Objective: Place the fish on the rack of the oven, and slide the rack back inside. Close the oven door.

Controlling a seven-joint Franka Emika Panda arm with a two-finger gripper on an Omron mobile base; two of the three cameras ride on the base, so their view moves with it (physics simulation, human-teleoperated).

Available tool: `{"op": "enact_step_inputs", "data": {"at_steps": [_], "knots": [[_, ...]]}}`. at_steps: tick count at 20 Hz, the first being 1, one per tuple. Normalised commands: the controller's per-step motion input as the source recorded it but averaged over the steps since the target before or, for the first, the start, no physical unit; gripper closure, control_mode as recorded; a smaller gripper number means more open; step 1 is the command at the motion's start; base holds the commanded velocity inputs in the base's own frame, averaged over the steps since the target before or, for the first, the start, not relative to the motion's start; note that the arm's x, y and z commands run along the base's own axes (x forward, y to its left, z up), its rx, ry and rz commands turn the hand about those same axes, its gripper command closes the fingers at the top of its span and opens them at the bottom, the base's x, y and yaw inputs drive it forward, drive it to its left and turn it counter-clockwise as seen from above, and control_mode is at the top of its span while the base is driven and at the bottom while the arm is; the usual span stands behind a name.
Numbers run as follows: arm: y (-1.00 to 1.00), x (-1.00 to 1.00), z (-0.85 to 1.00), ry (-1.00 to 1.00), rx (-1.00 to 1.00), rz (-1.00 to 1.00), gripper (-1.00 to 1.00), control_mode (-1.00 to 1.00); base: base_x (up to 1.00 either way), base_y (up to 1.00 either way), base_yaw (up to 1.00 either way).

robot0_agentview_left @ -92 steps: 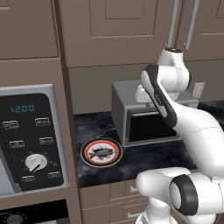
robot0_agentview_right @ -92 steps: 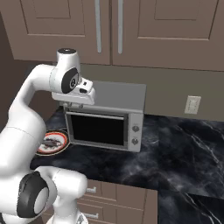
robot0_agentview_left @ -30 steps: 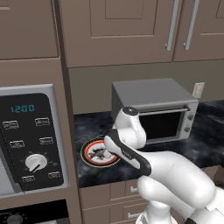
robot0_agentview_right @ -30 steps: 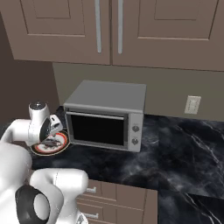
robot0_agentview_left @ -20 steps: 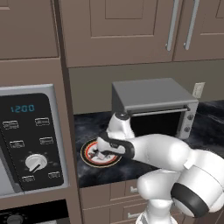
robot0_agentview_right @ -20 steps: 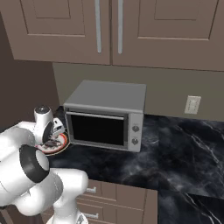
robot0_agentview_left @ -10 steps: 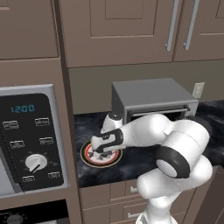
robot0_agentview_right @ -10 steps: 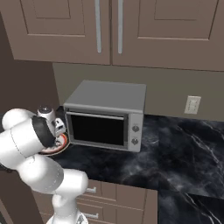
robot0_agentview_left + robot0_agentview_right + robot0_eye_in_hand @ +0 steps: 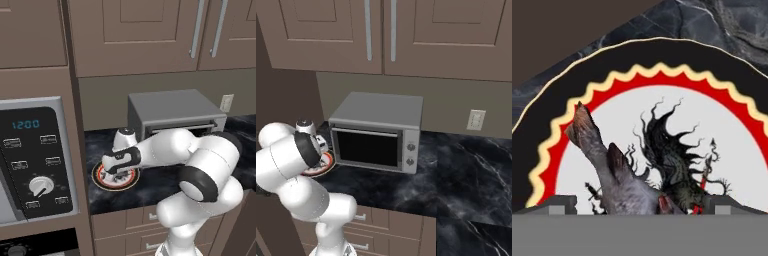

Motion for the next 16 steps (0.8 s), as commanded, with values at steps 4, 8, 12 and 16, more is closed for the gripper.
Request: {"op": "enact_step_inputs", "data": {"at_steps": [4,8,12,16], "knots": [[0.0,-0.81,-0.23,0.0,0.0,0.0,-1.0,-1.0,0.0,0.0,0.0],[0.0,-0.15,-0.24,0.0,0.0,0.0,-1.0,-1.0,0.0,0.0,0.0],[0.0,0.12,-0.16,0.0,0.0,0.03,1.0,-1.0,0.0,0.0,0.0],[0.0,0.07,-0.23,-0.12,0.0,0.04,1.0,-1.0,0.0,0.0,0.0]]}}
